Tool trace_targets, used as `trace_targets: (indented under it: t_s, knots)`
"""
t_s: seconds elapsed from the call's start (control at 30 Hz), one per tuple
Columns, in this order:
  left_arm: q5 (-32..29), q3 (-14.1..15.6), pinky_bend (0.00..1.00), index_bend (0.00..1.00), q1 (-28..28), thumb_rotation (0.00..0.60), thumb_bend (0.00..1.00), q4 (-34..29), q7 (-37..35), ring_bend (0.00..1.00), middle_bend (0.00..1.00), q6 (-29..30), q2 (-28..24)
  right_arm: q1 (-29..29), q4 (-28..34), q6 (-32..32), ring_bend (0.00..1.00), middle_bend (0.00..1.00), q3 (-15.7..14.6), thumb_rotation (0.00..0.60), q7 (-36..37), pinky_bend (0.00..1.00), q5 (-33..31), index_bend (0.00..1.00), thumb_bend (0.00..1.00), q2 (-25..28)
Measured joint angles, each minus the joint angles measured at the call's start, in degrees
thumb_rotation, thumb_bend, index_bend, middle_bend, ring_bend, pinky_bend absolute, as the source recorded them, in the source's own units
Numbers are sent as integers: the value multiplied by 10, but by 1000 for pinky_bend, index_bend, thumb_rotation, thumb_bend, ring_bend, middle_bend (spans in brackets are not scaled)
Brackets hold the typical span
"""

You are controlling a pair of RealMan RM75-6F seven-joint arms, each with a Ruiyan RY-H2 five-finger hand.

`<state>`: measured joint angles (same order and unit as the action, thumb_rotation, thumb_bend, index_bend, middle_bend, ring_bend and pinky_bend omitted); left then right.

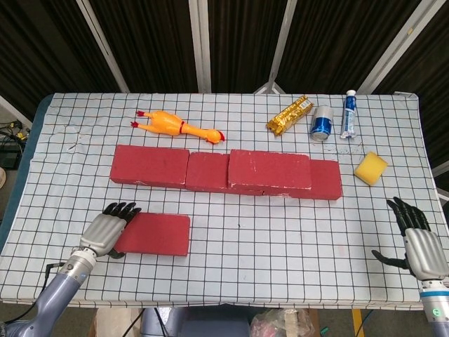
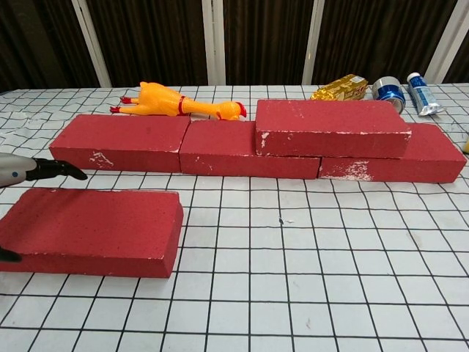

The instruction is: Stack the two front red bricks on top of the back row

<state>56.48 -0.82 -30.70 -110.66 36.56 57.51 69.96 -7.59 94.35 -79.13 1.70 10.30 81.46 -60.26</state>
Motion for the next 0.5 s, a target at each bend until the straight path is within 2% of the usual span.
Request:
trace_targets:
  t_s: [0.5]
  knots:
    - [-25, 6, 39, 35, -25, 600, 0, 18, 25, 0, 11, 17, 43, 2, 1, 14, 0, 0, 8, 600, 0, 0, -9, 0, 161, 5]
